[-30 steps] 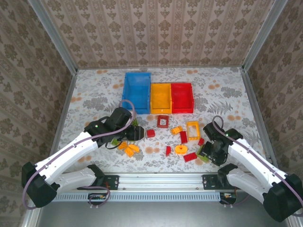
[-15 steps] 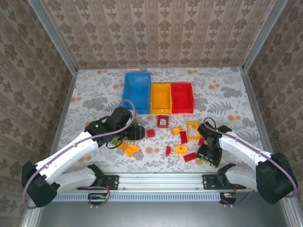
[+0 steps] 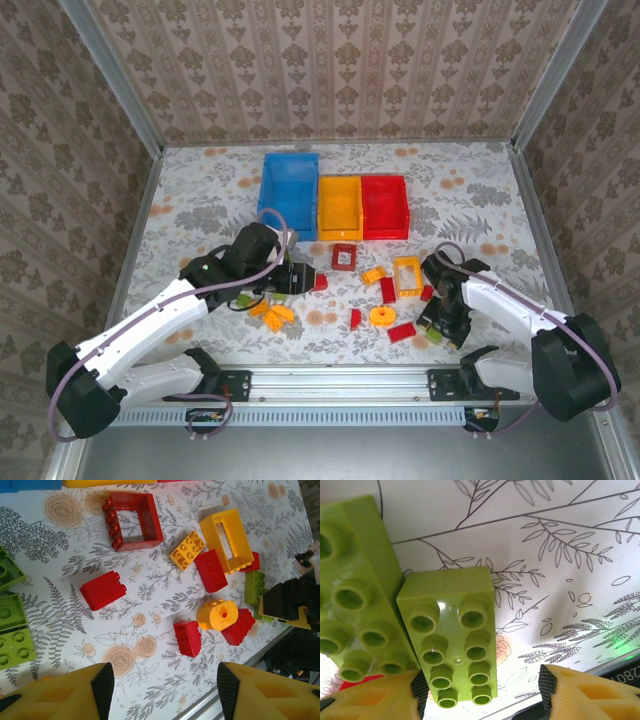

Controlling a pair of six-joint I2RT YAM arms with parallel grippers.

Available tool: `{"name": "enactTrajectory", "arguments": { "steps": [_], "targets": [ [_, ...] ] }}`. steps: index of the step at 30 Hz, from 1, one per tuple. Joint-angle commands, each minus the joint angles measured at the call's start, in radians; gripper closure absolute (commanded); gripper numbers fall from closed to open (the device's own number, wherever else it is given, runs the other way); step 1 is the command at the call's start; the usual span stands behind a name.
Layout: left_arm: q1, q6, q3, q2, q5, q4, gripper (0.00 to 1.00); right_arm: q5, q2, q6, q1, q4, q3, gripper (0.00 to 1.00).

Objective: Sort the legos into containers by color

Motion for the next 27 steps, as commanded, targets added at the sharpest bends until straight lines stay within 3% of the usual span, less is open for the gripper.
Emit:
{"name": "enactTrajectory", "arguments": {
  "steps": [1,6,14,23,27],
  "targets": [
    [-0.007,0.013,-0.028,-0.004,0.017,0.040,0.41,0.000,-0.016,0.053,-0.011,-0.009,-0.004,0.42],
    [-0.006,0.011,-0.048,-0.023,0.014,0.058,0.41,-0.021,-0.005,0.098,-0.012,0.001,-0.005,0.49],
    [-0.006,0.018,-0.061,-0.058,0.017,0.059,0.41,-0.093,0.035,0.162,-0.009,0.061,-0.026,0.52],
    [-0.005,0.010,-0.087,-0.099,0.002,0.064,0.41,-0.088,0.060,0.190,-0.010,0.101,-0.034,0.54],
    [-0.005,0.013,-0.085,-0.102,-0.006,0.057,0.40,-0.044,0.054,0.186,0.000,0.089,-0.011,0.65]
  ]
}}
